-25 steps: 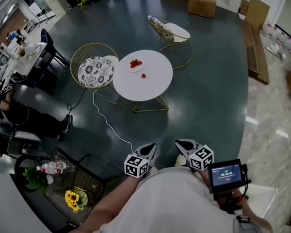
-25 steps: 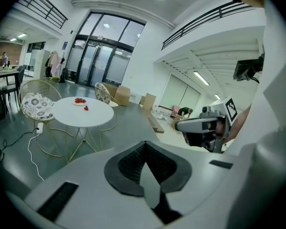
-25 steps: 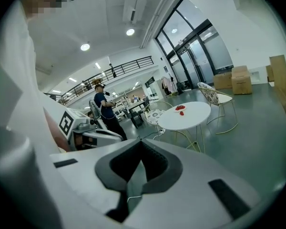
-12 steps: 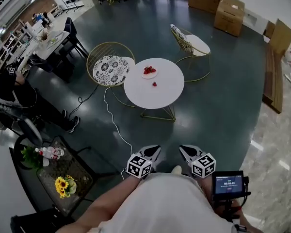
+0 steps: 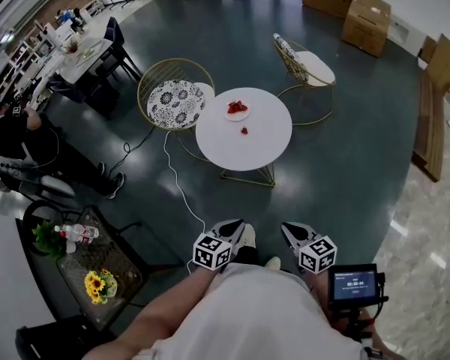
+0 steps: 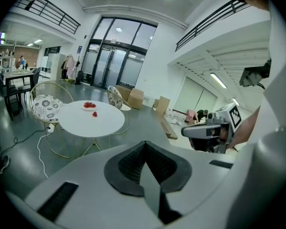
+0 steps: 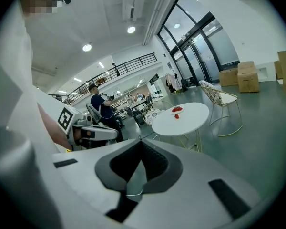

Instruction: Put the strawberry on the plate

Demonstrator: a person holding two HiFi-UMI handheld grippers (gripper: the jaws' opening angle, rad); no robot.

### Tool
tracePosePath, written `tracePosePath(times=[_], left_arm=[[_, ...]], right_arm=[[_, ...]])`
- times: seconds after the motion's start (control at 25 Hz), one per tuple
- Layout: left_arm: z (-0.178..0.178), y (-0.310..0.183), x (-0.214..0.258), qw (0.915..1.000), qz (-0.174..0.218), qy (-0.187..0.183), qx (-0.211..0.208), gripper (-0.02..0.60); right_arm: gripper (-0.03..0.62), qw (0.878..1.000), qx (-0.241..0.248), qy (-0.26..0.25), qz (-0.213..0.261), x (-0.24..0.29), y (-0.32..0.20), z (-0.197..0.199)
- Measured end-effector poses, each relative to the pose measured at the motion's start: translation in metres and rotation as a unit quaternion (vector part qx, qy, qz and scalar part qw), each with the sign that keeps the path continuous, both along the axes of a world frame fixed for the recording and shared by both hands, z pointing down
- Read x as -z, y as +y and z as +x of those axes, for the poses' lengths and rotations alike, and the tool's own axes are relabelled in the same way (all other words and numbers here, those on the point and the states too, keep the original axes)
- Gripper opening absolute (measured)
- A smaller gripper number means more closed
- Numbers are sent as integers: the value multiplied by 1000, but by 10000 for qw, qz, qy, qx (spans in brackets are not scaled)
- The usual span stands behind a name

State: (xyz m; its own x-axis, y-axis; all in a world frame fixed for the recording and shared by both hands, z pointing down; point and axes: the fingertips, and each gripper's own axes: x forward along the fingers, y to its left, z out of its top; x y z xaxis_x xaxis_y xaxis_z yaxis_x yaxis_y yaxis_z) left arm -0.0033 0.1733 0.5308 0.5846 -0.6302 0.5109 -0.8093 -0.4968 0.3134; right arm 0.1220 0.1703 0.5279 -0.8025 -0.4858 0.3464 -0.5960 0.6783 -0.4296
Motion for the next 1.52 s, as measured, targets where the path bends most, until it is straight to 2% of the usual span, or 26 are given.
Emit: tracePosePath(times=[0.24,0.72,1.04,1.52], left_arm=[[5,-50,8,9994,168,143,-259,5],[-53,-133,-2,9993,143,229,-254,5],[-82,-168,2,9984,269,296,-405,6],[-116,-187,-2,9991,239,300,-154,6]], right_arm=[[6,9999,-87,147,-8,4,-39,-2],[6,9991,-282,292,129,16,-135,-45],[6,9978,-547,316,197,23,-176,-67],[6,9985,-434,301,156,20,-198,-100]])
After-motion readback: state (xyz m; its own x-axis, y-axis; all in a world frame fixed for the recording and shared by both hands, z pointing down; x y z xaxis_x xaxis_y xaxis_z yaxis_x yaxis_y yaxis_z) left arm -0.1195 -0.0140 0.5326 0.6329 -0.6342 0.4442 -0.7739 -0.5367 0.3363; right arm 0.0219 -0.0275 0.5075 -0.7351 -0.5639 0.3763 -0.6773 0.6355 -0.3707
